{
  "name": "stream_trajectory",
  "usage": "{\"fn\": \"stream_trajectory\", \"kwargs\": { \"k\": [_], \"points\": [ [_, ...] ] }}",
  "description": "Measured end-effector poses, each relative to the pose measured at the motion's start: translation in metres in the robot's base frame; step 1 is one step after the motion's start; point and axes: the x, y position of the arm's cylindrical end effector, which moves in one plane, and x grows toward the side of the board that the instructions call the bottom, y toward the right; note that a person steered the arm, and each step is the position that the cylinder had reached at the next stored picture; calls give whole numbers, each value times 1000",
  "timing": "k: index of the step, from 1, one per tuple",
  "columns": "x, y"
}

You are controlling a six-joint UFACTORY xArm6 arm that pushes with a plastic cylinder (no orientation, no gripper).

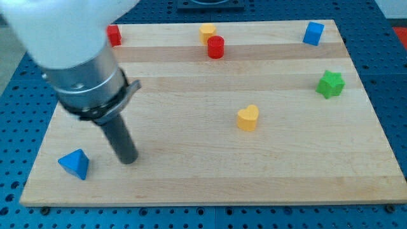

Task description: Place your arm horizontal right to the hexagon

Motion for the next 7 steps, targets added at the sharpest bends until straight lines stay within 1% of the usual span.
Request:
{"fn": "stream_trajectory", "kwargs": {
  "k": [1,3,5,7],
  "points": [
    [-30,31],
    [-101,69],
    [-164,122],
    [-211,174]
  ]
}}
